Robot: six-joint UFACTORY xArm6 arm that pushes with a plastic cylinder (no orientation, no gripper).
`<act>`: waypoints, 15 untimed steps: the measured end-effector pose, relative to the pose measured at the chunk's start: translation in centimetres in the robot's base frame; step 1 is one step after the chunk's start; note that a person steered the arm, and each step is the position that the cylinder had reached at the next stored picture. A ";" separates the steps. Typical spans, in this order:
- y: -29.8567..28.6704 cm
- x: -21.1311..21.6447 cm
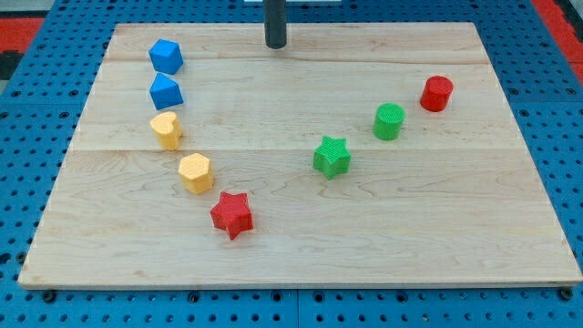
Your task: Separate the yellow and the blue blocks together
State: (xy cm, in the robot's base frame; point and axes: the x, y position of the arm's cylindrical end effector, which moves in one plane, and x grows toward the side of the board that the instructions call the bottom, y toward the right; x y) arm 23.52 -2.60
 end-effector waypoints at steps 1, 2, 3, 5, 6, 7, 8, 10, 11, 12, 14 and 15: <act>0.6 0.0; 1.2 0.8; 0.1 9.4; -11.5 11.6; -14.1 9.9; -13.9 12.4; -17.1 15.4; -16.6 9.5; -16.5 7.8; -16.9 13.5; -12.1 19.9; -16.6 21.0</act>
State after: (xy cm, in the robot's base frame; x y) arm 44.51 -19.23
